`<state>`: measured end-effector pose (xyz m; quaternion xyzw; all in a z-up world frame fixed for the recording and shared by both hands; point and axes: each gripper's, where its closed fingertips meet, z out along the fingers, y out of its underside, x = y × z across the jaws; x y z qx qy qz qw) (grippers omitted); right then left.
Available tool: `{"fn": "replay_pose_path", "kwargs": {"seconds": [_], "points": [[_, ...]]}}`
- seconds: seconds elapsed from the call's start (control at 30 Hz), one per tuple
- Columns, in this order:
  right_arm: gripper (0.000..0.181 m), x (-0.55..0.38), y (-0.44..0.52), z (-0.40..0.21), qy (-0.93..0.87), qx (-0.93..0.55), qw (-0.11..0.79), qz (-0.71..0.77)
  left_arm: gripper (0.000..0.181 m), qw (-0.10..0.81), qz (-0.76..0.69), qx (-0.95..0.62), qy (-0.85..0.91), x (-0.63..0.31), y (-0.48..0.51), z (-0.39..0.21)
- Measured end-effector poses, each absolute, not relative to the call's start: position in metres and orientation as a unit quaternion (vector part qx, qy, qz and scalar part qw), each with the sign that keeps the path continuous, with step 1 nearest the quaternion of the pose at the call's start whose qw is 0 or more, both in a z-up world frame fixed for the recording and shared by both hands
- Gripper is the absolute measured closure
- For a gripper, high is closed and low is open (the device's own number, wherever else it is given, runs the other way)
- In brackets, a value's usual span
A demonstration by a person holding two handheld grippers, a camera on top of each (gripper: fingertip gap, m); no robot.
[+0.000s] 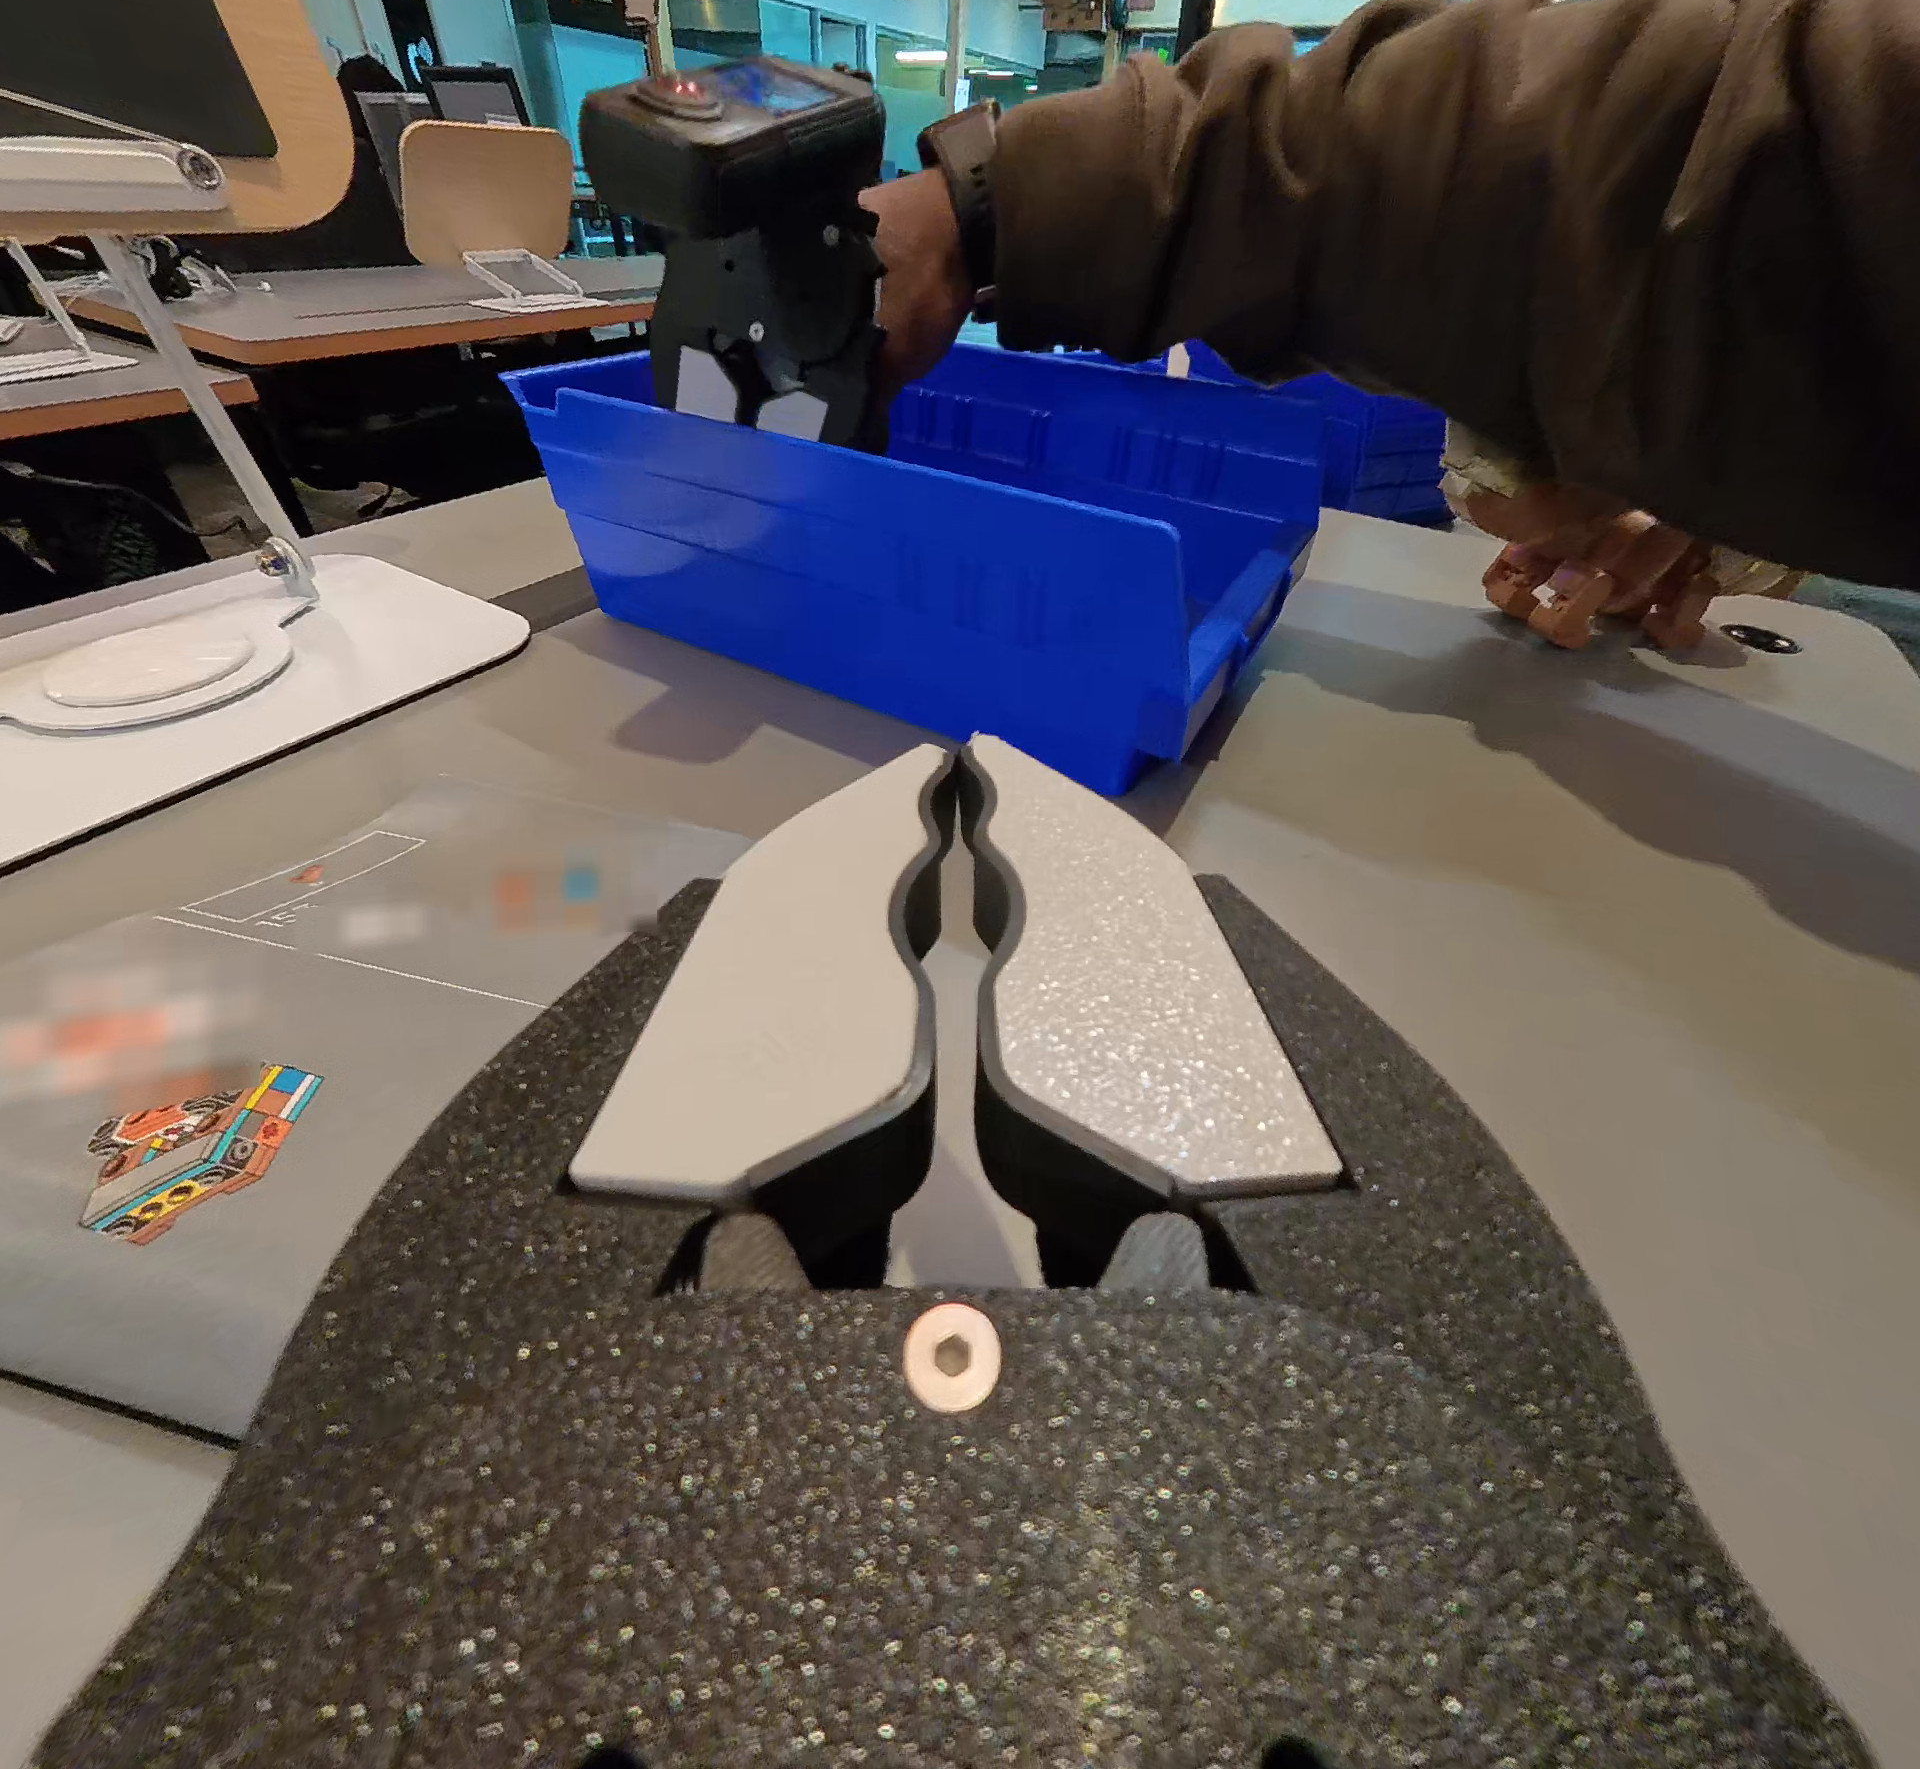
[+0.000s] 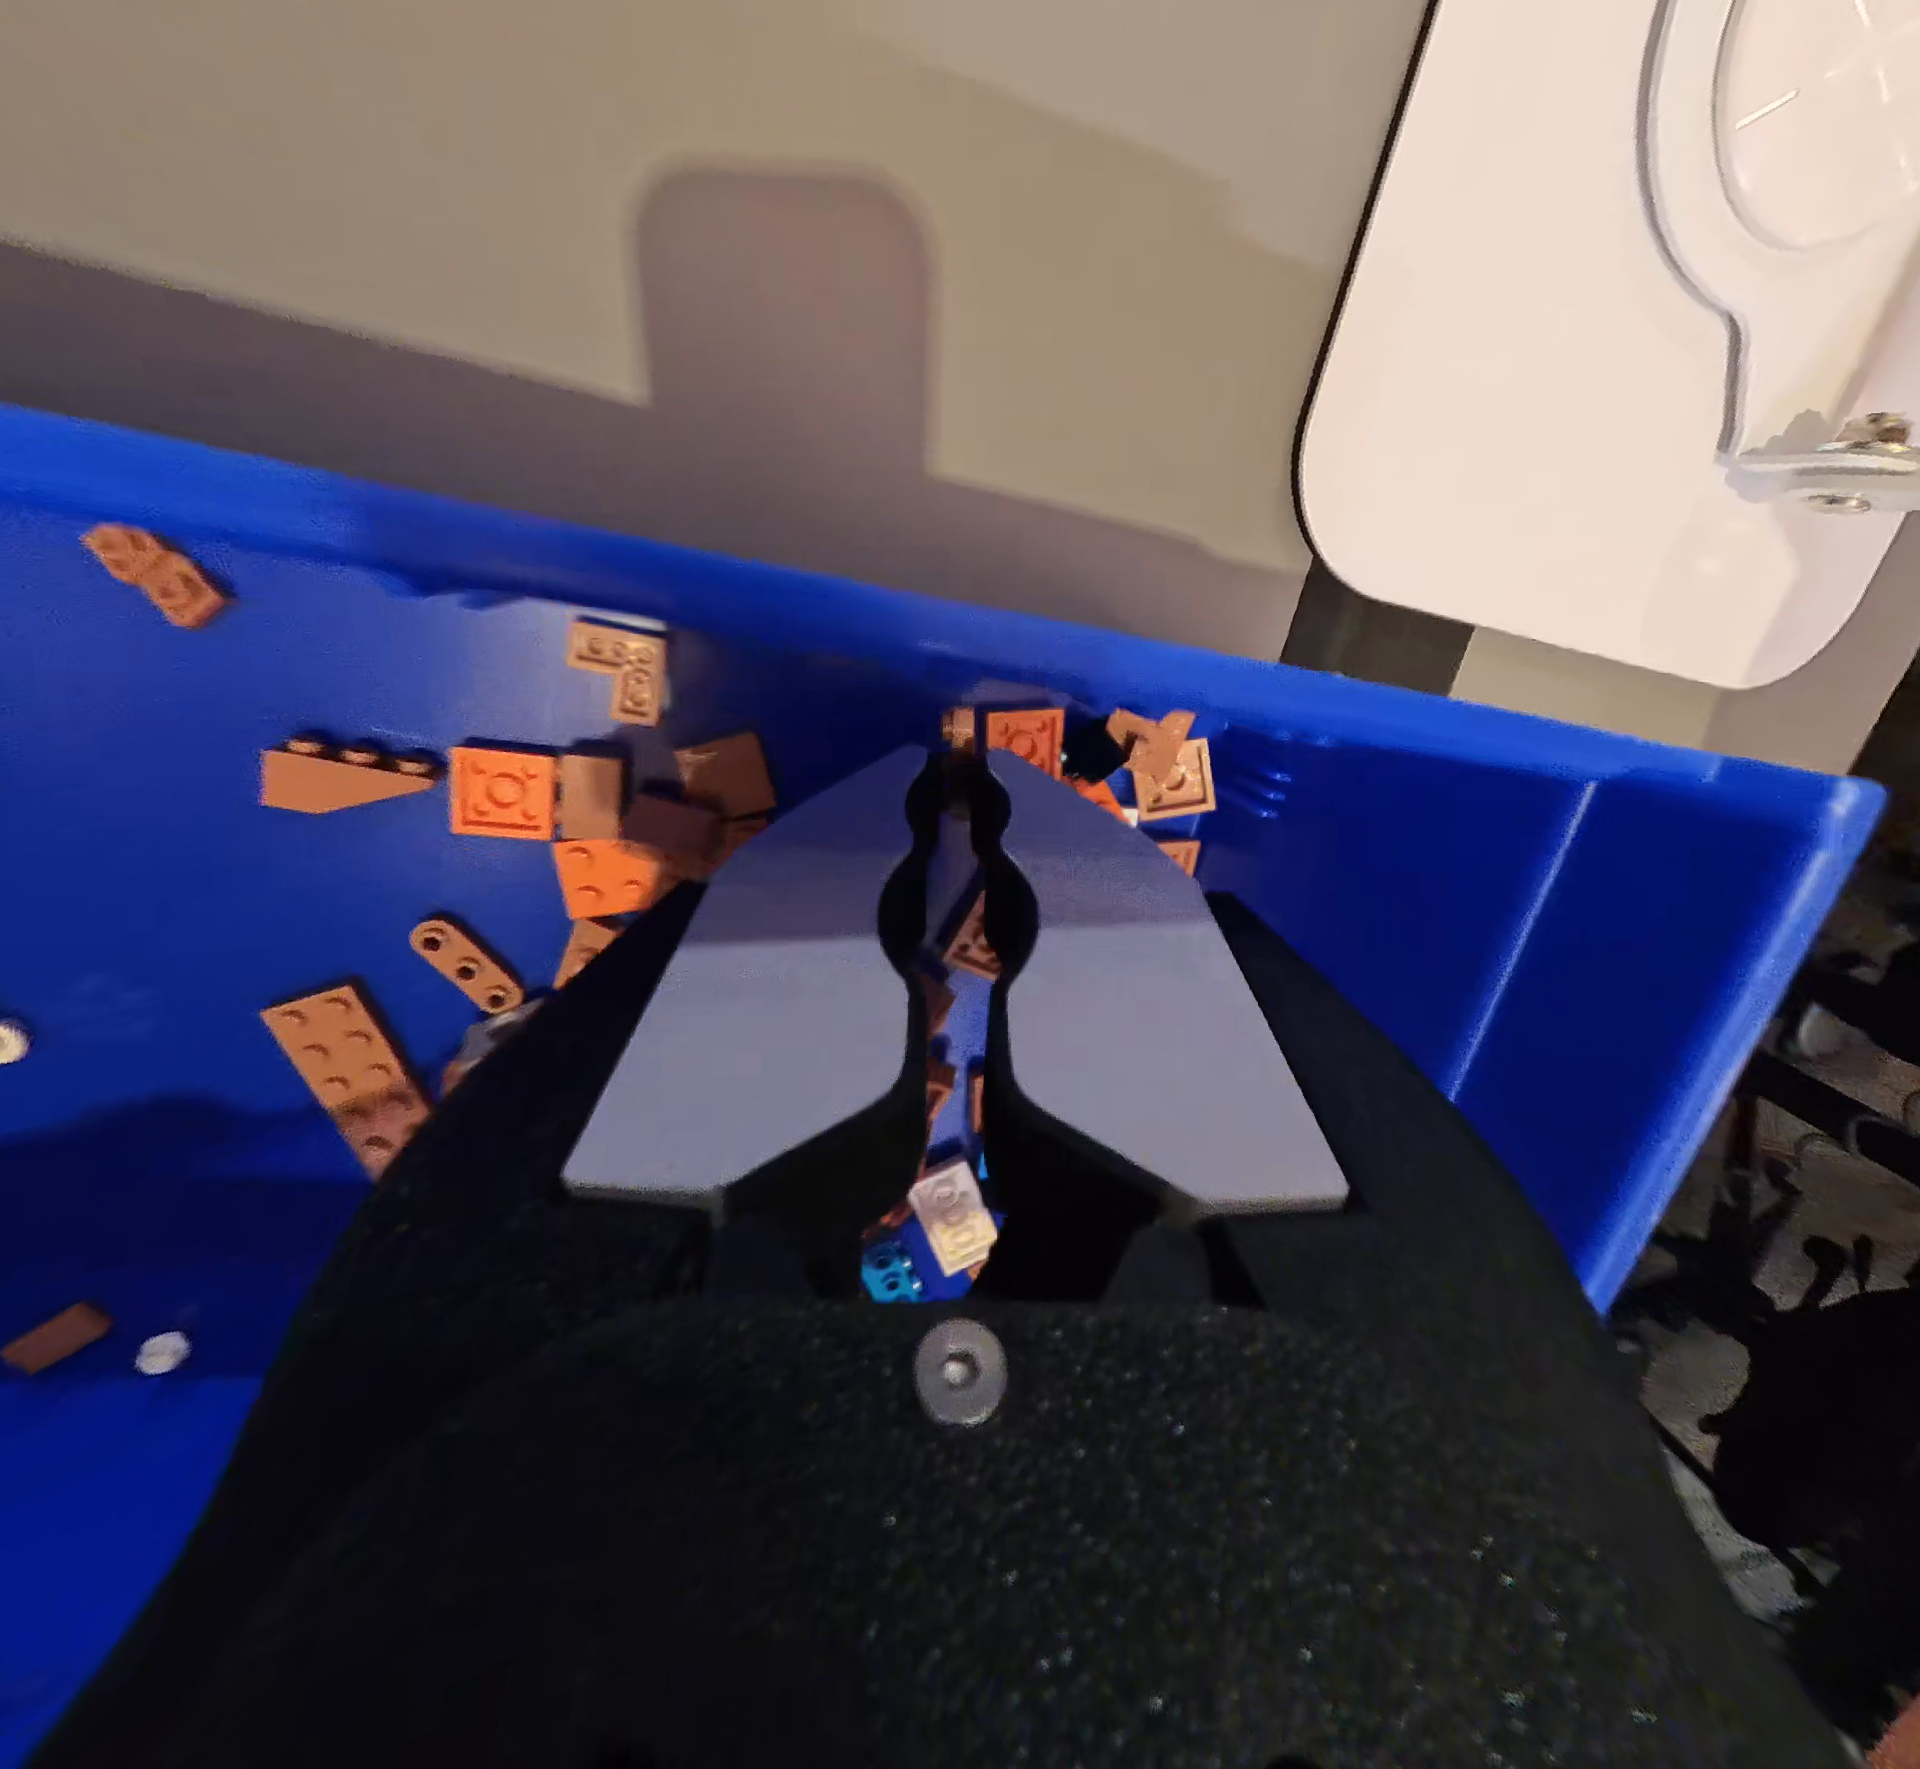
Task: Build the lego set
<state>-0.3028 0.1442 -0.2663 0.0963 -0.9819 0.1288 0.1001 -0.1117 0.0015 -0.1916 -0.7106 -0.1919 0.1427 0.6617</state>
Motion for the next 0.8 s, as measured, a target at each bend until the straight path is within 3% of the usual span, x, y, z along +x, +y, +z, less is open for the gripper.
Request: {"fn": "replay_pose_path", "kwargs": {"seconds": [0.17,0.47,0.8], "points": [[0.177,-0.282,0.139,-0.235,-0.979,0.054,0.088,0.178,0.181,0.665,0.139,-0.707,-0.197,-0.112,-0.001,-0.191],[0.176,-0.210,0.118,-0.165,-0.925,-0.134,-0.096,0.341,0.181,0.660,0.151,-0.711,-0.190,-0.111,0.001,-0.191],[0.177,-0.148,0.086,-0.143,-0.905,-0.130,-0.151,0.376,0.181,0.661,0.174,-0.710,-0.171,-0.107,0.003,-0.188]]}}
